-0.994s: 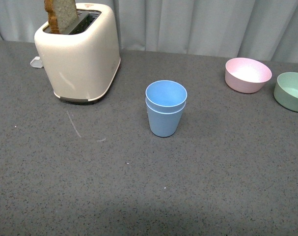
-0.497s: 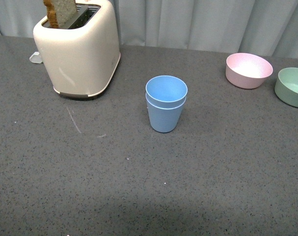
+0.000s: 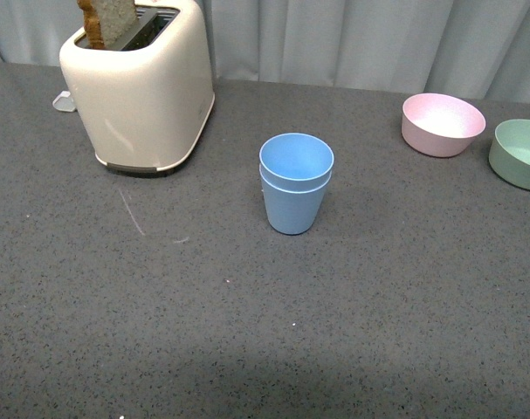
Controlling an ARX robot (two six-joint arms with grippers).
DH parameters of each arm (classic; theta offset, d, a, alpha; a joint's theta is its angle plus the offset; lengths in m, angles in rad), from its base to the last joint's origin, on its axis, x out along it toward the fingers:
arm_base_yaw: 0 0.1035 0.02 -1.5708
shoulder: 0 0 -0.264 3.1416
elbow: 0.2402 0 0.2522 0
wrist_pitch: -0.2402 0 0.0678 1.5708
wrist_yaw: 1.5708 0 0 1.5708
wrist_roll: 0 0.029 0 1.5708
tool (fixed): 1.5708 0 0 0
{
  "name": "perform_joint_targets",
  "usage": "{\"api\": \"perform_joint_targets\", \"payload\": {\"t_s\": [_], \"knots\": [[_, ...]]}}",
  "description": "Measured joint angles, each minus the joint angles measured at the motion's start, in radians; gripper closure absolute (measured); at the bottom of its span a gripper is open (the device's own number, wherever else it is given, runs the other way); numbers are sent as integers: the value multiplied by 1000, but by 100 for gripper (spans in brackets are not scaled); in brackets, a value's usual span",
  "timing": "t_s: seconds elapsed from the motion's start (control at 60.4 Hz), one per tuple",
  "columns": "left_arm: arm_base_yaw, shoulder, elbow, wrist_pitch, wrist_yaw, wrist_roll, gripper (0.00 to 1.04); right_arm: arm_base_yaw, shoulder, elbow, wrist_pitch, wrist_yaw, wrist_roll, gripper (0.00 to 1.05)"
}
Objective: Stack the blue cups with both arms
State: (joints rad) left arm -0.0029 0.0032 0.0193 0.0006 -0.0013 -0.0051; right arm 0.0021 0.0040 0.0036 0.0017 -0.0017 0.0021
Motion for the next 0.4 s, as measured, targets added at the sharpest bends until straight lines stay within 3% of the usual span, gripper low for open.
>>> {"api": "perform_joint_targets", "payload": {"t_s": [0.398], "knots": [[0,0,0,0,0,0,7,0,0,0,0,0,0,10]]}}
